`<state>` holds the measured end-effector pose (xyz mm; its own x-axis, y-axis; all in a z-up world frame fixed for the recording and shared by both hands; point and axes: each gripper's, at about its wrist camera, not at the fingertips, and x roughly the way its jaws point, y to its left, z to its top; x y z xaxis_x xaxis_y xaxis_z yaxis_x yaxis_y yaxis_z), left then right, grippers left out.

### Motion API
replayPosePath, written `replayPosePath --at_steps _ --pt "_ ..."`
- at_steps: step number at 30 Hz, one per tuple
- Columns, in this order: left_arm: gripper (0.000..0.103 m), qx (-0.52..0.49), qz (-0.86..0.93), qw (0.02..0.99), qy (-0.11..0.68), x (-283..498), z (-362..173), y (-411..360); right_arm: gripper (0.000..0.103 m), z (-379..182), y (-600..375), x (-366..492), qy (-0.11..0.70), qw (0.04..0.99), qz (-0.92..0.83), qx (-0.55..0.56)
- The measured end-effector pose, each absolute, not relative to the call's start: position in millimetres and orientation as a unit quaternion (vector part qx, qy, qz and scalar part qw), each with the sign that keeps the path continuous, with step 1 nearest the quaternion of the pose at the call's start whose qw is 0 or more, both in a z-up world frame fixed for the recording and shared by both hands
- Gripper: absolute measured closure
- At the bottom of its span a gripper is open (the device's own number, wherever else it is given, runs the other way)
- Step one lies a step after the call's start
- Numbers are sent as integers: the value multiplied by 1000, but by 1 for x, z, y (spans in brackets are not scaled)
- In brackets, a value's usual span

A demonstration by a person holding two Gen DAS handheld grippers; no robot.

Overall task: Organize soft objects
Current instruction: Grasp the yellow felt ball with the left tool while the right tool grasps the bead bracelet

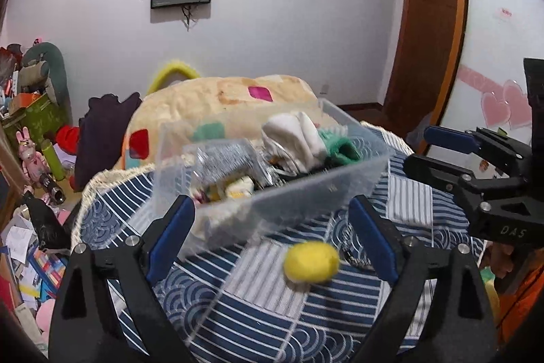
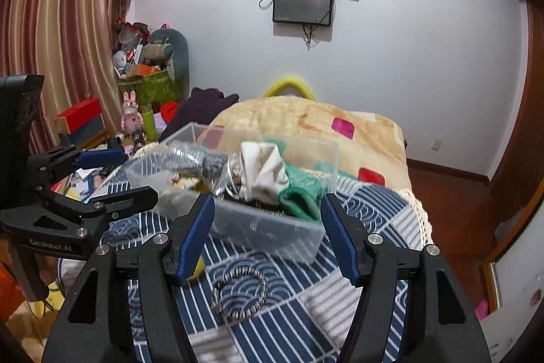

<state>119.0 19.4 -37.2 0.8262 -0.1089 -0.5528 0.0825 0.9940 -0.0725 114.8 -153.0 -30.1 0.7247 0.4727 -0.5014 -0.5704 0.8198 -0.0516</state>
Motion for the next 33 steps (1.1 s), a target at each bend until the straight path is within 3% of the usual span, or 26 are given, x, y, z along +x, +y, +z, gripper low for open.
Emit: replayPosePath --at_steps 14,22,29,33 --pt "11 -45 -72 936 342 127 -84 -5 42 -82 -161 115 310 904 275 -103" --pt "30 -66 -90 925 364 132 -98 -6 42 -110 -159 124 359 884 281 -105" --pt "56 -72 -101 921 368 133 -101 -5 66 -117 -161 126 377 879 276 -98" --pt "57 -73 -99 924 363 131 -100 -4 83 -117 -163 123 373 880 277 -95"
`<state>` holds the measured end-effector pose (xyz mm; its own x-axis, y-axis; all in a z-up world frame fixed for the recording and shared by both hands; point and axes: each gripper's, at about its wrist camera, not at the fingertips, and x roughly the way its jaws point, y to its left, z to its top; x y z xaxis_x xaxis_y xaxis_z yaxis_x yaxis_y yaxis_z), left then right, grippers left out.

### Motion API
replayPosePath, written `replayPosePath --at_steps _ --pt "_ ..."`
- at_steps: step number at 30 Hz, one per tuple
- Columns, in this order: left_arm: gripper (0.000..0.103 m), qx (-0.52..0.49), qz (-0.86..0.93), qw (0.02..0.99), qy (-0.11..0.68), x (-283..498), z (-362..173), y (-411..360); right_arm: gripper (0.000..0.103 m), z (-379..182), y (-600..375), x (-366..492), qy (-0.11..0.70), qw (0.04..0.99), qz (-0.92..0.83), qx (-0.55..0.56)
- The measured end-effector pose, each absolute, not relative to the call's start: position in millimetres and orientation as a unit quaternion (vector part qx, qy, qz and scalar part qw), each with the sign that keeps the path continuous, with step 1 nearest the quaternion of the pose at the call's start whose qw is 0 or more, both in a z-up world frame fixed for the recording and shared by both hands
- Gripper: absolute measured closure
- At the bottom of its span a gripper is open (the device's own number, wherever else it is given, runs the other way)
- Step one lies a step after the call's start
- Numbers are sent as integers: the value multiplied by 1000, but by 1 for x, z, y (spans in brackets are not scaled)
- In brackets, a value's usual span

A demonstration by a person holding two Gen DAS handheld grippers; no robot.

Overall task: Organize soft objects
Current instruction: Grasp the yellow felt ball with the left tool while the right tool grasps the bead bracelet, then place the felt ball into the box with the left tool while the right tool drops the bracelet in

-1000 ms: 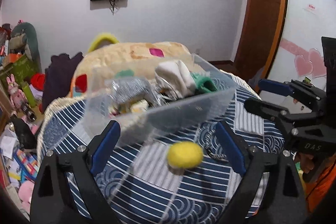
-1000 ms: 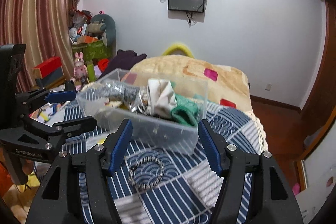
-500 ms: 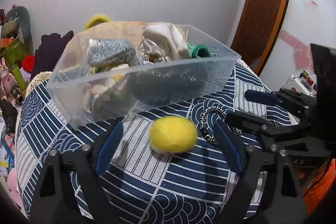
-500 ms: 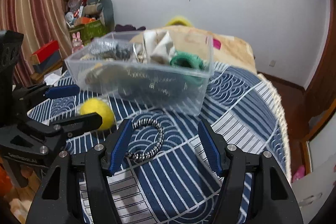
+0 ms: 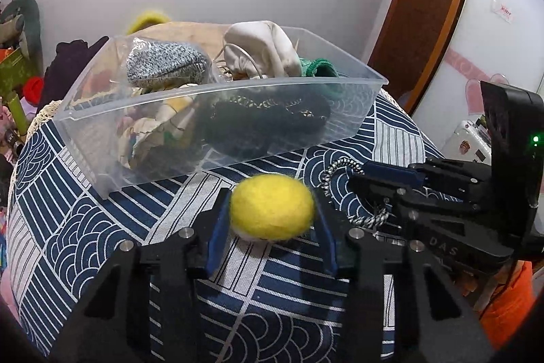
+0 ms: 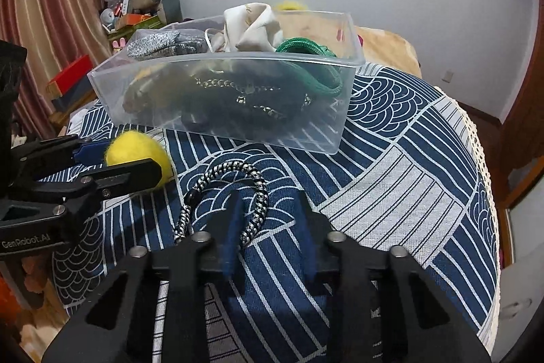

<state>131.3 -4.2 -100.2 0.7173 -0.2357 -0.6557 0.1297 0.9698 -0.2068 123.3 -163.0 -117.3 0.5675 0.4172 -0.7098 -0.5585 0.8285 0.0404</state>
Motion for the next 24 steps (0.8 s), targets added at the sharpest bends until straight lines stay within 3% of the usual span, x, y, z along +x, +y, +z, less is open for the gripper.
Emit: replayPosePath --at_steps 1,5,24 --pt "57 -73 -98 925 361 130 -100 -4 91 -117 -163 122 372 881 277 -95" --pt "57 -74 -92 927 356 126 -96 1 96 -115 -163 122 365 884 275 -97" --pt "57 -86 -50 956 276 106 -34 43 96 -48 -164 113 270 917 283 -77"
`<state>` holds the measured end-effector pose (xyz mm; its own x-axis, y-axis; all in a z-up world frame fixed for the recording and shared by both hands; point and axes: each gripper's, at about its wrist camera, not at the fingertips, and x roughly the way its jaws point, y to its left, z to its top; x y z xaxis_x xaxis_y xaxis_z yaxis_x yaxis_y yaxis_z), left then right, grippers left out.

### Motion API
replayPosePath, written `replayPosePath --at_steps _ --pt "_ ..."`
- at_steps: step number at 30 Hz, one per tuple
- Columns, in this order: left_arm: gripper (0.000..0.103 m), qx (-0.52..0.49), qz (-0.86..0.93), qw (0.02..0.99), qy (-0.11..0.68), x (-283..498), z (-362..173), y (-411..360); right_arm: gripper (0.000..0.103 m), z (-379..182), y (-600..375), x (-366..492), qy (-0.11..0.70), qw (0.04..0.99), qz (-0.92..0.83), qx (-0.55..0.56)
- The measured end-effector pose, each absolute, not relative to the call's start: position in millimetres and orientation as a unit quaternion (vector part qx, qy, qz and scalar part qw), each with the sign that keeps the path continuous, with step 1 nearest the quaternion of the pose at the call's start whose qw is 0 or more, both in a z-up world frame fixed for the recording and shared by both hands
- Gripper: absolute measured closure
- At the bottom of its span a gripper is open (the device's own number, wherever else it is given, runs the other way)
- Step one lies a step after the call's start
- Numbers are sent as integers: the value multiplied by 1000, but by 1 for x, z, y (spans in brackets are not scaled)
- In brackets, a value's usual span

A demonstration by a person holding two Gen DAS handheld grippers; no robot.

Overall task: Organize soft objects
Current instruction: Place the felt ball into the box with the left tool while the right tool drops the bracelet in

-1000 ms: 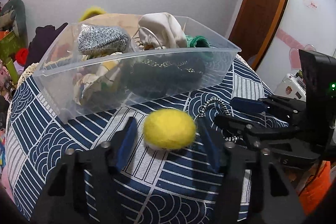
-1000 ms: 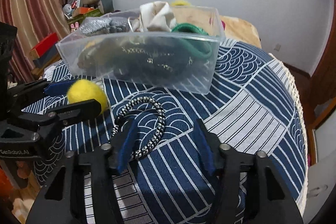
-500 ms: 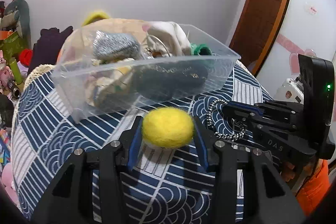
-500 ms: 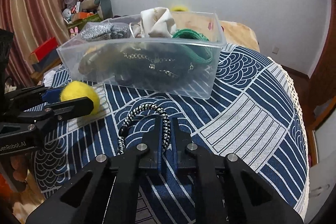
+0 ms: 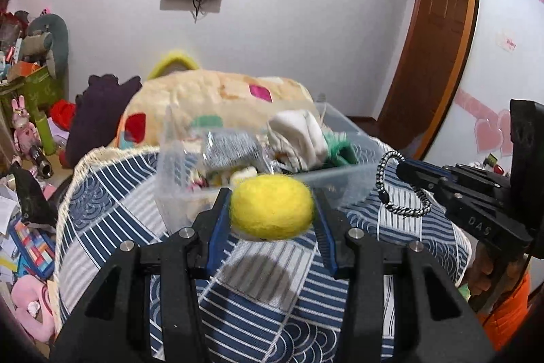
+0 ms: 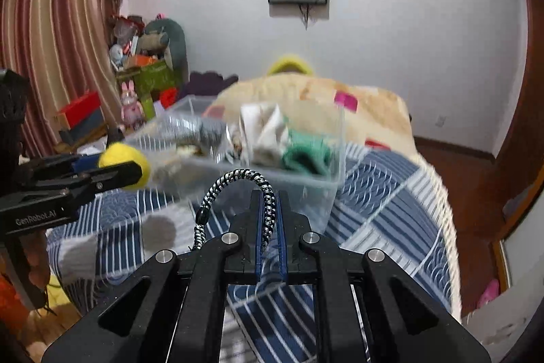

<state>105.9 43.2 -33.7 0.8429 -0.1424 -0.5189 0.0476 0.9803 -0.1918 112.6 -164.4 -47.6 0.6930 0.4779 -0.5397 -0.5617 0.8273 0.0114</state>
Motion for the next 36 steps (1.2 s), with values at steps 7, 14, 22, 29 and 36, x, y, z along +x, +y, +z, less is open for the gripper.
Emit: replayPosePath --at_steps 7,14,22,29,36 --pt "57 -98 -40 962 251 117 -14 48 96 -26 -154 120 237 927 281 -69" --pt "57 -94 -30 963 251 138 -11 47 96 -15 -147 134 221 935 270 -62" --pt "57 -80 -43 952 292 170 -31 36 96 -19 -141 152 226 940 251 -45" --pt "57 -83 -48 945 314 188 -44 34 96 -40 -135 166 252 937 235 -55" --pt "57 -70 -48 945 316 197 -51 26 96 -54 -127 169 272 929 237 -78"
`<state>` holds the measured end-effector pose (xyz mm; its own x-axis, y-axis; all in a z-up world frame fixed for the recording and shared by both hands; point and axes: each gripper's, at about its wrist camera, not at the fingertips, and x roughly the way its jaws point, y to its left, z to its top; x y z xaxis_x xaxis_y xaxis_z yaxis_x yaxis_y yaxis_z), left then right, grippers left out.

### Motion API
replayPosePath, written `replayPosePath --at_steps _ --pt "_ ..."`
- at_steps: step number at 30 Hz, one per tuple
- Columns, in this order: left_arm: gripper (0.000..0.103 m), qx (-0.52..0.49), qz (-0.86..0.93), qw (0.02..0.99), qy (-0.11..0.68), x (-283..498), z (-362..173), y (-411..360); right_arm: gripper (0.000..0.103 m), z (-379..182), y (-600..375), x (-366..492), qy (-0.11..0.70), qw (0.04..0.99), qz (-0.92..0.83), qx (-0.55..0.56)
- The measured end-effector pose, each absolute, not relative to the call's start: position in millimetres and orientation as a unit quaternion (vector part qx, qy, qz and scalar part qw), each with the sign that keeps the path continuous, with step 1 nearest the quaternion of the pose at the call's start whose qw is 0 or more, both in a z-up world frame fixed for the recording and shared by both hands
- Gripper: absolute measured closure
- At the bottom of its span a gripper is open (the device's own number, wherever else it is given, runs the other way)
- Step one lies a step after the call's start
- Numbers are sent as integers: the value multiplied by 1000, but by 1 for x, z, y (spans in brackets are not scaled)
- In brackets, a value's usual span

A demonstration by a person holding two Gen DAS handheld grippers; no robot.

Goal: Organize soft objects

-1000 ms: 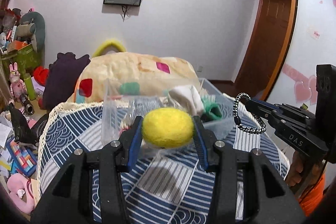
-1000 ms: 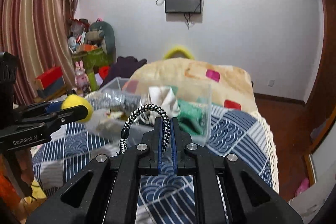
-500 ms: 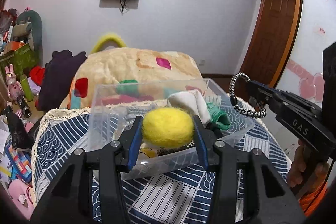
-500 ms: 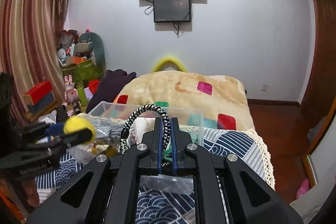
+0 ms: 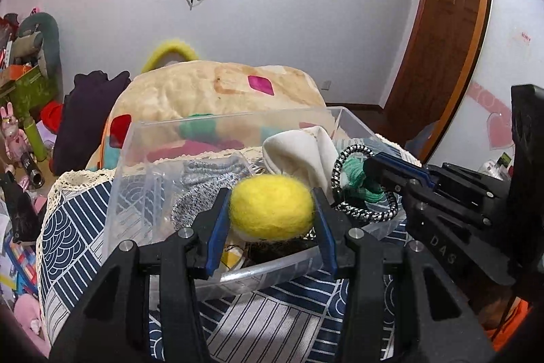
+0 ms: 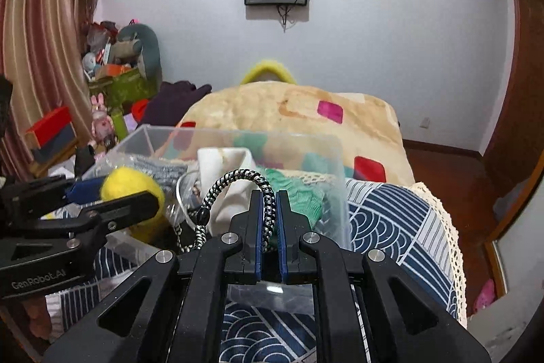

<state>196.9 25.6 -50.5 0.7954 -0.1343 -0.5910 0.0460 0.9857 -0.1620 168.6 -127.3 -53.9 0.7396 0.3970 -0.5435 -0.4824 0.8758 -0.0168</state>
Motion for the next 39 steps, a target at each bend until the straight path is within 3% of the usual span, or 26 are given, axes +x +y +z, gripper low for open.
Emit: replayPosePath --at_steps 4,9,14,31,36,39 --pt "57 -57 -51 943 325 199 -55 20 96 -56 -126 169 278 927 237 -89" --pt "49 -52 -51 942 327 196 -56 18 93 -58 -128 173 289 923 239 -91" --pt "48 -64 -55 942 323 190 -53 24 68 -57 -139 172 294 922 241 -68" --pt "48 -74 -42 970 230 115 -6 36 68 -10 -153 120 219 930 292 -49" --pt "32 -71 -30 979 189 82 7 35 64 4 -154 98 190 931 307 -49" --pt "28 -63 -27 982 176 68 11 33 53 10 -156 87 171 934 311 -47"
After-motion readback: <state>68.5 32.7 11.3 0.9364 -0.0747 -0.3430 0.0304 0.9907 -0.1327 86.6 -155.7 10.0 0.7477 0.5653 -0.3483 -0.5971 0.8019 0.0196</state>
